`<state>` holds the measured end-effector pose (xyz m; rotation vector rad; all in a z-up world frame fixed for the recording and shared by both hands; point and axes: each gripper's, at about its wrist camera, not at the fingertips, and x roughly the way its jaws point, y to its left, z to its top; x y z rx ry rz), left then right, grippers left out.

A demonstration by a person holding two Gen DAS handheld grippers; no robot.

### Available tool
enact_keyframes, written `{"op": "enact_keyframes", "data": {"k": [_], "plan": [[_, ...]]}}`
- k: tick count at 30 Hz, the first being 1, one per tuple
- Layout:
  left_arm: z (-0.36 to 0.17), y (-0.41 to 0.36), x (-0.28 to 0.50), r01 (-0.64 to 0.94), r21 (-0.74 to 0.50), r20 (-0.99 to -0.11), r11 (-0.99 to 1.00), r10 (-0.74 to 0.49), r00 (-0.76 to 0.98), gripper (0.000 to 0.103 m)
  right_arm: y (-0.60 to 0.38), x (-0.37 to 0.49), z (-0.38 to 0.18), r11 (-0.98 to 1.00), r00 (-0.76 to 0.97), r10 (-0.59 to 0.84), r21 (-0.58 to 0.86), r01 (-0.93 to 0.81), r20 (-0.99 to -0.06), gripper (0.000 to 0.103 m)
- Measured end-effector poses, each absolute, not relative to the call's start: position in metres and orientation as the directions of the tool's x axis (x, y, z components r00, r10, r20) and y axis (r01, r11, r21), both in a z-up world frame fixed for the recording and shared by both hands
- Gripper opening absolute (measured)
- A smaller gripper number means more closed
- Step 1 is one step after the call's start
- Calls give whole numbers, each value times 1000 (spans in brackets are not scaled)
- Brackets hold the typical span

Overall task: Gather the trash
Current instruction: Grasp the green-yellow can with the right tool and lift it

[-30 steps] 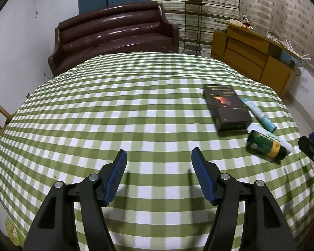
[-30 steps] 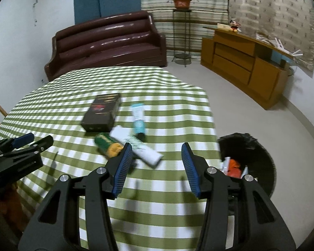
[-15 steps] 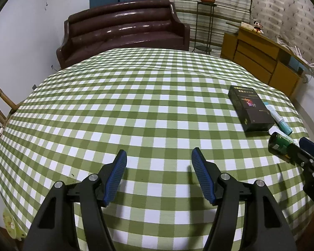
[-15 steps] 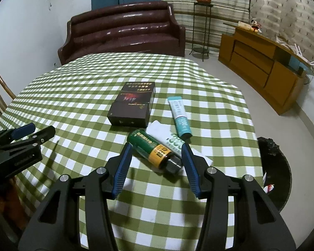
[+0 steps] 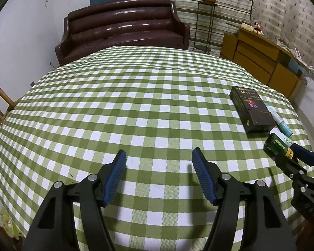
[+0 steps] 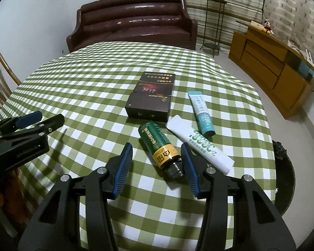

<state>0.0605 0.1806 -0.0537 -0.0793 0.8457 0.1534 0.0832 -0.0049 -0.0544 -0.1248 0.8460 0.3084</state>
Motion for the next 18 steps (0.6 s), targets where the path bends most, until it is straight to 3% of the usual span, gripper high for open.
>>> {"op": "enact_keyframes", "data": {"k": [18], "plan": [[-53, 184, 61, -167, -23, -751, 986, 93, 654, 64, -8, 92, -49, 951, 624, 221, 23, -309, -750, 44]]}}
